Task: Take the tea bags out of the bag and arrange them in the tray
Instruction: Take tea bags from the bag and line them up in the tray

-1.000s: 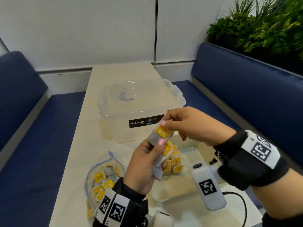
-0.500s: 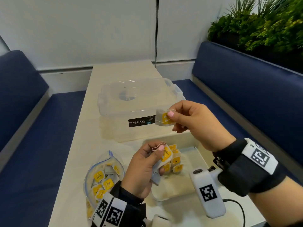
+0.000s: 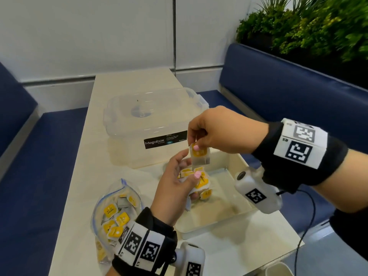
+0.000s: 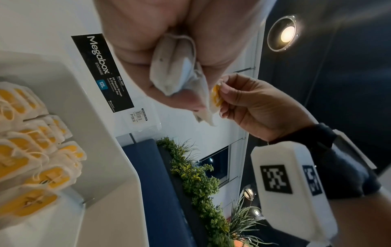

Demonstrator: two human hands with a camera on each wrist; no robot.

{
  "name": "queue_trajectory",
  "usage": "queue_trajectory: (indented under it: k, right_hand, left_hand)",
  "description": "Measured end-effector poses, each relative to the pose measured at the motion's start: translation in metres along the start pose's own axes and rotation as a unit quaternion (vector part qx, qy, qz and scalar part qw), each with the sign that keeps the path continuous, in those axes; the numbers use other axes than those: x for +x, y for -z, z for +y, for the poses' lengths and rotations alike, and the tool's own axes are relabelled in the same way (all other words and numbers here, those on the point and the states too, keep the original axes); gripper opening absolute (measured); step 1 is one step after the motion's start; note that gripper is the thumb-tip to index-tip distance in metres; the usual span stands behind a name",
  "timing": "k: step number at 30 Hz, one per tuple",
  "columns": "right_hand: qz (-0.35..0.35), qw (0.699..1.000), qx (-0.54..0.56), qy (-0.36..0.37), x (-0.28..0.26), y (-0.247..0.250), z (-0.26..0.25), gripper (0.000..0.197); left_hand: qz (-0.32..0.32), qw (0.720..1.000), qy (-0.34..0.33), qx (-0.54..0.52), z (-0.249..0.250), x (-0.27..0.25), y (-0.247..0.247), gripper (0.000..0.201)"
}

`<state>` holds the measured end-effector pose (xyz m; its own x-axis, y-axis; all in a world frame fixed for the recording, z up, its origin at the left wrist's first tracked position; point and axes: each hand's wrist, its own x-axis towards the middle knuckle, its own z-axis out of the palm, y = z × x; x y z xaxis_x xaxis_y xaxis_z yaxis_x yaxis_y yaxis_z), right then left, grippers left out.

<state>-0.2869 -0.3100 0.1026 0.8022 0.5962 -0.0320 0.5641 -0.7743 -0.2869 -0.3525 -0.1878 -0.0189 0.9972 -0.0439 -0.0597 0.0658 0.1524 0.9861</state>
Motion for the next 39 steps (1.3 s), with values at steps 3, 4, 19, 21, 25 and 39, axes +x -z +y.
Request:
queue_trajectory:
  k: [3,4,19,21,25,39]
  right_hand:
    - [-0.021,1.0,-0.019,0.014,0.0,0.0,-0.005,0.005]
    - [-0.025,0.999,-0.023,0.015,0.0,0.0,-0.007,0.005]
    - [0.143,0.981,0.132,0.002,-0.003,-0.012,0.028,0.005]
    - [0.145,0.977,0.159,0.002,-0.01,-0.016,0.039,0.008]
    - [0.116,0.974,0.196,0.009,-0.012,-0.019,0.057,0.005]
    - [0.179,0.967,0.163,0.084,-0.019,-0.028,0.101,0.013]
  left_hand:
    - [-0.021,1.0,-0.007,0.006,0.004,-0.001,-0.005,0.034]
    - [-0.025,1.0,-0.012,0.013,0.005,-0.002,-0.005,0.028]
    - [0.058,0.981,-0.004,-0.185,0.004,0.015,-0.009,0.023]
    - [0.067,0.975,0.0,-0.211,0.006,0.02,-0.013,0.027]
    - [0.083,0.974,-0.009,-0.212,0.007,0.031,-0.03,0.029]
    - [0.149,0.972,-0.051,-0.172,-0.001,0.046,-0.084,0.026]
